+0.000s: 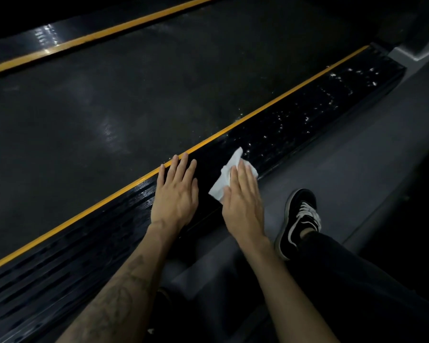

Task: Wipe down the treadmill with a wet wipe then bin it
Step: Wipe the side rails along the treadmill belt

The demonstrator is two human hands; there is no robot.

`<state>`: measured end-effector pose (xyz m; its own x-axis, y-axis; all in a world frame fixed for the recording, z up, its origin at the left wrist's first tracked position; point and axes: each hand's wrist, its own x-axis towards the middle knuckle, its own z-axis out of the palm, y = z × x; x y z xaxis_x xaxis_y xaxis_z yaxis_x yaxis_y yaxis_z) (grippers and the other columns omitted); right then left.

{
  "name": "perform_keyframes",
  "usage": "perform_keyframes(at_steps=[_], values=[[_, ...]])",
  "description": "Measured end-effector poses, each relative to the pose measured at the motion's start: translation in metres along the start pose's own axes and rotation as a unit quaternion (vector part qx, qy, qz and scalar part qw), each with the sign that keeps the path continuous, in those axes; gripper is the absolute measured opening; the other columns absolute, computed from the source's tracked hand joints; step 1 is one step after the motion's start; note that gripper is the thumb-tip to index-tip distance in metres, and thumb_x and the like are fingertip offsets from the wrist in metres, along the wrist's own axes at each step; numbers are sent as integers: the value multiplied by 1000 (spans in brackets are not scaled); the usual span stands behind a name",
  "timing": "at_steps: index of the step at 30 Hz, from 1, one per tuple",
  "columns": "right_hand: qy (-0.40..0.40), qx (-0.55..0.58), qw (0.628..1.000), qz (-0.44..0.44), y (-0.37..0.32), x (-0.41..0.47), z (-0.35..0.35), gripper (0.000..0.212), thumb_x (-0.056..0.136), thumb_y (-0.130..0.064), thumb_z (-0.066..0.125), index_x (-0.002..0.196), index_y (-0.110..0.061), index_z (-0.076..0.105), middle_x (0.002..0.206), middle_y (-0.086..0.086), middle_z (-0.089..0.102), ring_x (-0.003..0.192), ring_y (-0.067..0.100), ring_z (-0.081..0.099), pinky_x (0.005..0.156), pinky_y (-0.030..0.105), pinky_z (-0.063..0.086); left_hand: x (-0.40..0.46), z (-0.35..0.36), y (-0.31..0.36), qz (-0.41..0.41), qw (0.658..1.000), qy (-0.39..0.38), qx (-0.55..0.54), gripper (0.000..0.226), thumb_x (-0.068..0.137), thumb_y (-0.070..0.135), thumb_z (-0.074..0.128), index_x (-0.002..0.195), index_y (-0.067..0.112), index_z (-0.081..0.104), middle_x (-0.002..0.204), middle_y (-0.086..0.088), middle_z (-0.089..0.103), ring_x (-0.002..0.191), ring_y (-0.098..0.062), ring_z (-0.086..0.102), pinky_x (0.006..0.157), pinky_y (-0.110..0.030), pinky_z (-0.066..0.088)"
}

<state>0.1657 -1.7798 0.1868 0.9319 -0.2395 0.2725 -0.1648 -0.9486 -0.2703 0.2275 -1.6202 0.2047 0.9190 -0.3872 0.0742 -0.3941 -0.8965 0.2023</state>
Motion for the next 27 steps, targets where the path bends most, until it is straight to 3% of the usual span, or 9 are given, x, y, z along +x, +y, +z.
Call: perform_keyframes(at_steps=[6, 12, 16, 21, 24, 27], values=[[-19, -10, 998, -51, -5, -2, 6, 56, 107, -27, 28, 151, 5, 42, 164, 22, 29, 155, 32, 24, 122, 50, 32, 1, 0, 0, -2, 1000, 3, -12, 62, 106, 40, 13, 161, 15, 31, 171, -6, 18, 159, -23, 7, 129, -51, 11], [6, 12, 1000, 8, -9, -16, 2, 56, 106, -26, 28, 149, 6, 45, 162, 22, 33, 153, 33, 29, 120, 49, 36, 1, 0, 0, -1, 1000, 8, -16, 62, 107, 43, 17, 160, 16, 32, 171, -6, 19, 159, -23, 7, 129, -51, 10], [-4, 8, 999, -42, -5, -2, 3, 56, 106, -28, 28, 150, 2, 46, 162, 18, 36, 153, 30, 28, 122, 51, 32, 3, 2, 0, 12, 999, 8, -28, 62, 106, 45, 20, 160, 17, 33, 170, -6, 20, 159, -22, 7, 129, -51, 10], [5, 13, 999, 39, -1, -8, 0, 56, 106, -29, 30, 152, 1, 42, 165, 17, 30, 155, 28, 22, 124, 49, 28, 3, 3, 0, 11, 999, 7, -32, 61, 107, 45, 20, 161, 20, 32, 170, -4, 21, 159, -20, 7, 129, -48, 7], [1, 21, 1000, -13, -7, -14, 3, 54, 104, -26, 35, 149, 1, 48, 162, 18, 36, 154, 31, 27, 123, 47, 30, 4, 3, 1, 7, 999, 8, -32, 60, 107, 43, 18, 160, 19, 35, 169, -5, 24, 159, -21, 8, 129, -49, 8], [-20, -2, 999, -39, 13, 10, 0, 56, 105, -30, 32, 152, -4, 44, 165, 13, 32, 155, 27, 24, 126, 48, 23, 5, 4, 4, 3, 1000, 6, -23, 62, 107, 41, 13, 159, 17, 37, 169, -7, 25, 159, -23, 9, 129, -50, 8]])
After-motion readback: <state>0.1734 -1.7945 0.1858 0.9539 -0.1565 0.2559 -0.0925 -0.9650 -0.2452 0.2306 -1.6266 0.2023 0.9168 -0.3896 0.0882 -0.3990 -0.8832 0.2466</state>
